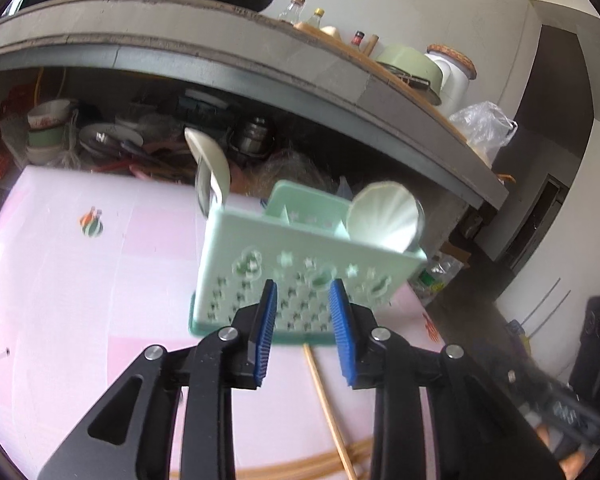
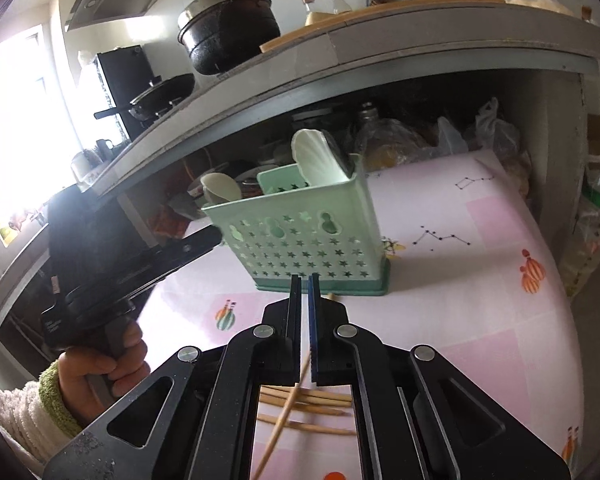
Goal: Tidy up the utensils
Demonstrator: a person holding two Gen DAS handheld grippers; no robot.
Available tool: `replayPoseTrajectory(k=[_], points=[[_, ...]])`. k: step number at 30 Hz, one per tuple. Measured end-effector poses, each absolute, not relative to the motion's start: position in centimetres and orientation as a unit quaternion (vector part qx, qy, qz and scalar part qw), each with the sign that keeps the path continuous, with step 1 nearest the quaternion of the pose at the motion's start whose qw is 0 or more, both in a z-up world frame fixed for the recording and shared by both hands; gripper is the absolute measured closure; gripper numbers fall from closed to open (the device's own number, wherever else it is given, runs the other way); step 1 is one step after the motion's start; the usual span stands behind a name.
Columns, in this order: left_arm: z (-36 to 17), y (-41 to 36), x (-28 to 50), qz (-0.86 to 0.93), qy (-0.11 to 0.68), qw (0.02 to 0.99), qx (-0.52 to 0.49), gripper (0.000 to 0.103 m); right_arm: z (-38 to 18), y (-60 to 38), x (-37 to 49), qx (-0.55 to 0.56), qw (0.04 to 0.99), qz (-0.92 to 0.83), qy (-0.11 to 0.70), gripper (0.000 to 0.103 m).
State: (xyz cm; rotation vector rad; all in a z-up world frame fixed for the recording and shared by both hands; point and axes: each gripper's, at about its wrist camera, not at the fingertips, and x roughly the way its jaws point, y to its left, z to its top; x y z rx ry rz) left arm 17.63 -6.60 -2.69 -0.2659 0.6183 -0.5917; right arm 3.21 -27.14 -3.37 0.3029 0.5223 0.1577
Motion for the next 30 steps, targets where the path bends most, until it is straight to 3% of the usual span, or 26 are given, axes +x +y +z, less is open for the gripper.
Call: replayPoseTrajectory(k=[2,4,5,14,20,24,30], points=[[-3.4,-6.6,16.5,-0.293,0.310,0.896,-0.122,0.075,-3.9,-28.8,2.7,0.152,0.948,0.064,0.272,0.094],[-4.0,-6.6,15.4,-0.303,0.322,0.889,-0.119,0.073,-4.6,-30.2,2.0,0.150,0.942,0.048,0.295,0.075],[-4.3,-6.6,15.0,-0.306,0.328,0.886,-0.119,0.072,-5.2,-30.9,1.5,0.148,0.939,0.042,0.309,0.072],[-6.6,-7.6,12.2,-0.333,0.369,0.862,-0.104,0.070,-10.5,-33.9,-3.0,0.172,0.903,-0.022,0.394,0.071],[-6.6,-8.7,10.5,-0.344,0.369,0.860,-0.076,0.061,-8.9,-37.0,-6.4,0.205,0.910,-0.089,0.348,0.068],[-6.7,-9.3,9.9,-0.347,0.371,0.859,-0.062,0.057,-8.3,-42.1,-11.4,0.255,0.899,-0.199,0.294,0.056],[-7.1,-10.1,9.7,-0.344,0.381,0.857,-0.052,0.052,-17.3,-49.5,-18.2,0.368,0.777,-0.374,0.348,0.055]])
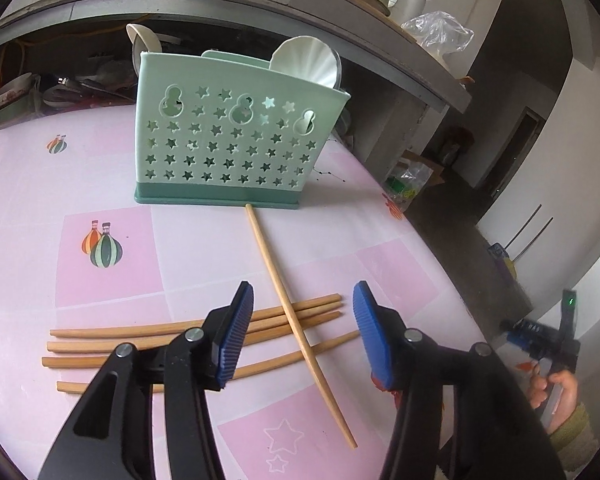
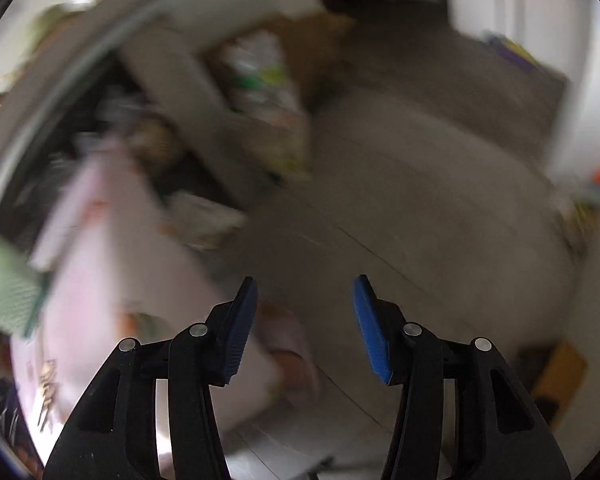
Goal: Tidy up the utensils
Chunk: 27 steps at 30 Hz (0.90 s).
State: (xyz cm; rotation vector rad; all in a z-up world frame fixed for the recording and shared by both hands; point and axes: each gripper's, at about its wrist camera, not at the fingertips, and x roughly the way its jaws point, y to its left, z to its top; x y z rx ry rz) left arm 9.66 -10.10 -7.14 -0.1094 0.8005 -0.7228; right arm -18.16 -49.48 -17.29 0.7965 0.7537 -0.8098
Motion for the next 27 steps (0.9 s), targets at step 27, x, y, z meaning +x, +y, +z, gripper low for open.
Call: replayPoseTrajectory(k=[27], points=[[-5.4,-12.7,9.3,-0.264,0.396,0.879,0.025,0.044,-63.8,-51.3,-29.4,0.670,0.362,-0.421,0.492,0.081]])
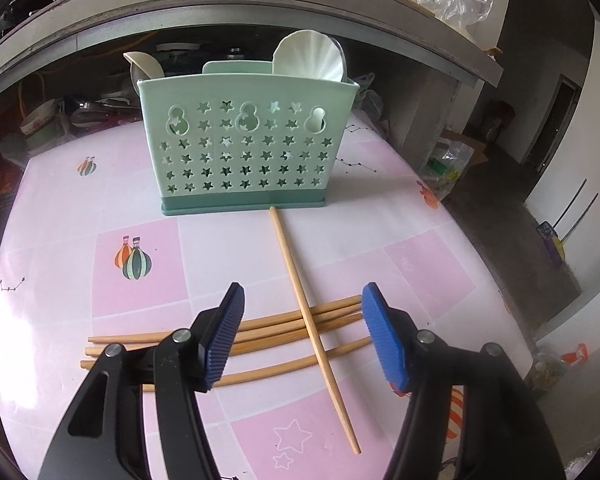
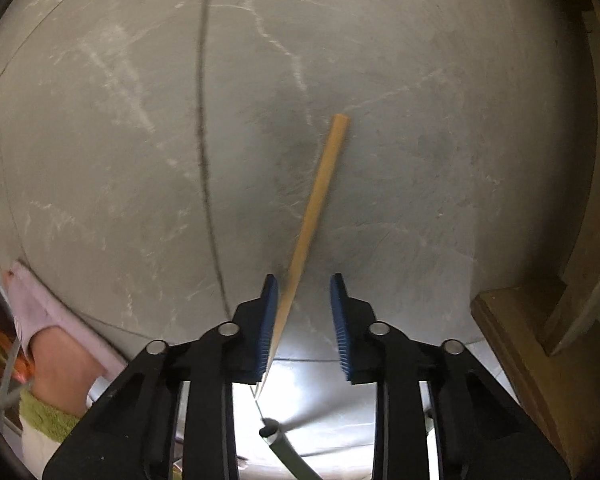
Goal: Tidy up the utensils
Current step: 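Move the left tool to the chopstick beside the holder while the right tool holds its chopstick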
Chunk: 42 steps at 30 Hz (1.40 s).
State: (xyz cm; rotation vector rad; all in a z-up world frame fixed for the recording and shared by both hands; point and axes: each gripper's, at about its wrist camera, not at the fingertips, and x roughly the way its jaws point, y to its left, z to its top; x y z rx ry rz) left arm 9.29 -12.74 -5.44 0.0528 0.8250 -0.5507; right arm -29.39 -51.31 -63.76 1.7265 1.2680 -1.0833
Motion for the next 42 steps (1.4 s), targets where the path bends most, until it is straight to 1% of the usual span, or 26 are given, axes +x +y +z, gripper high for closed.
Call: replayPoseTrajectory(k=[5,8,9,11,13,15,21,25,28,31,36,42], points=[[-5.5,-12.8,9.4,-0.260,0.402,0.877,0.020,0.044,-63.8,-52.2,-30.4,0.675,0.366,-0.430,0.474,0.081],[-5.6,-12.8,9.4,-0.255,0.407,0.877,0.023,0.044,-64.1,-51.9,-30.5,0.684,0.354,-0.431,0.471,0.087],[-5.5,-12.7,9.4,-0.255,0.406,0.877,0.023,0.044,-64.1,-52.2,-30.8,0.679,0.350,-0.434,0.478,0.089],[-5.6,-12.7,9.5,-0.253,0.405,0.878,0.024,0.044,-64.0,-53.0,-30.9,0.665,0.355,-0.439,0.490,0.089],[-5.6,-12.5,9.6,-0.252,0.406,0.878,0.021,0.044,-63.3,-53.6,-29.5,0.652,0.362,-0.442,0.498,0.095],[-5.7,-12.3,9.7,-0.252,0.407,0.878,0.017,0.044,-62.9,-53.7,-28.9,0.636,0.370,-0.447,0.509,0.098],[-5.7,-11.9,9.7,-0.253,0.407,0.878,0.018,0.044,-61.2,-53.6,-27.8,0.599,0.399,-0.444,0.534,0.099],[-5.8,-11.3,9.9,-0.259,0.401,0.879,0.010,0.044,-57.7,-54.2,-27.4,0.576,0.449,-0.430,0.531,0.099],[-6.0,-11.0,9.9,-0.266,0.400,0.877,0.000,0.044,-53.5,-54.8,-27.0,0.549,0.498,-0.426,0.519,0.099],[-6.1,-10.9,10.0,-0.277,0.398,0.874,-0.009,0.044,-47.3,-55.6,-26.2,0.489,0.566,-0.430,0.506,0.099],[-6.1,-11.7,10.4,-0.303,0.396,0.867,-0.021,0.044,-34.6,-57.3,-26.3,0.407,0.668,-0.452,0.429,0.099],[-5.9,-14.0,11.8,-0.322,0.408,0.854,-0.004,0.044,-16.6,-56.1,-22.8,0.253,0.798,-0.451,0.310,0.099]])
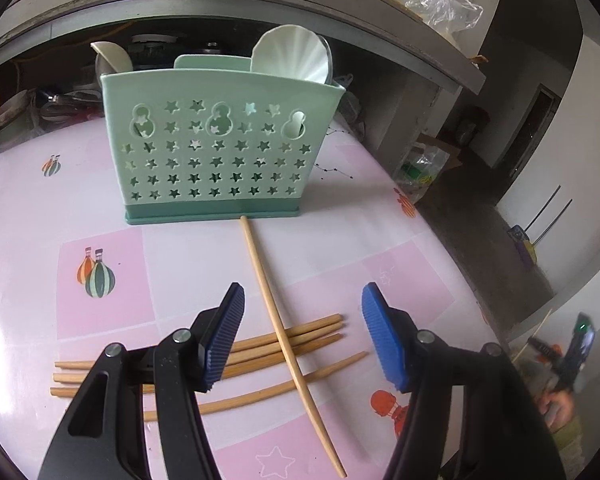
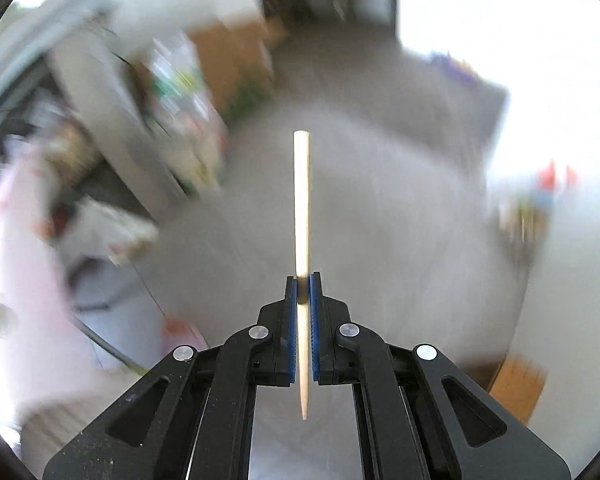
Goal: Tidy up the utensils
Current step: 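Move the left tool to the chopstick beside the holder while the right tool holds its chopstick, then close the left tool on the chopstick and lift it upright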
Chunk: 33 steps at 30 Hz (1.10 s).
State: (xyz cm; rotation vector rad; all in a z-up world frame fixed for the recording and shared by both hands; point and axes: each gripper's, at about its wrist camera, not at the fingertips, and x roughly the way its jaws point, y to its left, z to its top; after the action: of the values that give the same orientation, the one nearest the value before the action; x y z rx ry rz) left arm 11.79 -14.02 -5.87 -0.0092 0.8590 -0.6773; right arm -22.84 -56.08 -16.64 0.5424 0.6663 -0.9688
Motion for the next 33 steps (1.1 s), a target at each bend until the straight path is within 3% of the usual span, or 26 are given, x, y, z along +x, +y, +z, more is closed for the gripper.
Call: replayPoseTrajectory(k=[7,11,19,22,25,33], points=[[-6.7,-16.5,14.8,-0.299,0.438,0.847,0.042,0.049,-2.2,-50.1,-19.5,0.198,0.913,-0.306,0.184,0.099],[-8.0,-17.8,17.4,-0.279,0.467,0.835,0.079,0.064,1.0,-46.3,-16.6,0.211,0.947,-0.178,0.166,0.099],[-10.2,-20.2,20.4,-0.273,0.503,0.808,0.137,0.077,1.7,-38.1,-8.5,0.206,0.957,-0.020,0.204,0.099],[-10.2,-20.3,20.5,-0.267,0.494,0.814,0.149,0.091,2.1,-34.9,-8.4,0.205,0.956,0.003,0.210,0.099],[-10.2,-19.7,20.7,-0.266,0.491,0.817,0.141,0.097,1.6,-34.2,-7.5,0.211,0.953,0.018,0.217,0.099],[-7.2,-14.4,18.6,-0.293,0.470,0.831,0.056,0.097,0.1,-32.4,-5.0,0.197,0.952,0.024,0.234,0.099]])
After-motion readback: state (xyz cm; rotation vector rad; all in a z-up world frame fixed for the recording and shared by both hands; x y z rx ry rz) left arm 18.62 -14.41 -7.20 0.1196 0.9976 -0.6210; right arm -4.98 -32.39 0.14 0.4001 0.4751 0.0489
